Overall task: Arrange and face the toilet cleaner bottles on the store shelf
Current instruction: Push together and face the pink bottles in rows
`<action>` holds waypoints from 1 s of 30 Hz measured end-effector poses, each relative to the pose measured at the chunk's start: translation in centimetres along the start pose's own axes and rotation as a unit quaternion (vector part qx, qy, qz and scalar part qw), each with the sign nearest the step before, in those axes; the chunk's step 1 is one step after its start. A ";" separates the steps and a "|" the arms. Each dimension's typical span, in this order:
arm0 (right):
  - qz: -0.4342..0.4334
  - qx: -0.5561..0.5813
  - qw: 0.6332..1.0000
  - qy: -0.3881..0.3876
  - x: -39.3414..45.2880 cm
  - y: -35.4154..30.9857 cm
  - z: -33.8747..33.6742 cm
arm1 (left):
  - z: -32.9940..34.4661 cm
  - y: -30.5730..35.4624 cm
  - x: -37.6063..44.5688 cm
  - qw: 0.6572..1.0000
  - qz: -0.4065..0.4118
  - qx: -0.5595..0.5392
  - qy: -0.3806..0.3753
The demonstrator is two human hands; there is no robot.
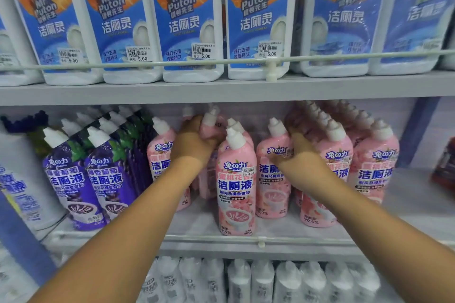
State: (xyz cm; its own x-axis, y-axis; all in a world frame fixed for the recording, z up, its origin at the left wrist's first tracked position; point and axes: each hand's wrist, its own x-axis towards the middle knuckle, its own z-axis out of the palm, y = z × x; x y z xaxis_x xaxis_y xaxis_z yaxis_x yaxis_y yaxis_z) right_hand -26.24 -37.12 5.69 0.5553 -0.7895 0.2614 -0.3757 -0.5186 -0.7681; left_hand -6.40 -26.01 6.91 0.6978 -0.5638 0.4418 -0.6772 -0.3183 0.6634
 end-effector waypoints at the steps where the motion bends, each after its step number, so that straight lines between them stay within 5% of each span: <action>1: -0.006 0.000 1.000 0.007 0.3 0.4 0.4 | 0.0 -0.3 -0.2 1.000 0.004 0.015 0.025; 8: 0.000 0.066 0.997 0.025 -0.3 2.1 2.5 | -0.9 -1.3 -3.7 0.986 -0.016 0.070 0.152; 17: 0.014 0.112 0.993 0.032 -1.7 5.8 5.6 | -1.5 -2.4 -6.8 0.987 -0.044 0.037 0.153; 20: 0.027 0.149 0.988 0.029 -2.3 6.7 6.4 | -0.3 -1.9 -11.0 0.965 0.076 0.037 0.249; 22: 0.030 0.145 0.988 0.035 -2.7 7.6 7.1 | 1.9 -1.8 -14.2 0.973 0.103 -0.023 0.207; 24: 0.042 0.134 0.989 0.037 -3.2 8.6 8.0 | 4.0 -1.8 -15.5 0.991 0.010 -0.095 0.092; 30: 0.070 0.093 0.992 0.046 -3.1 10.3 9.8 | 7.3 -4.5 -14.5 0.991 -0.132 -0.034 -0.019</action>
State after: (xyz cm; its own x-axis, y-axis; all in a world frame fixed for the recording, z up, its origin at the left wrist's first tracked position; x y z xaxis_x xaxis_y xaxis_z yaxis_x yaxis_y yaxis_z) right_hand -24.59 -36.79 -8.78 0.4347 -0.8804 0.1897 -0.2961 -0.3387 -0.8931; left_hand -15.21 -21.92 -6.87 0.8379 -0.4973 0.2251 -0.4544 -0.4071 0.7923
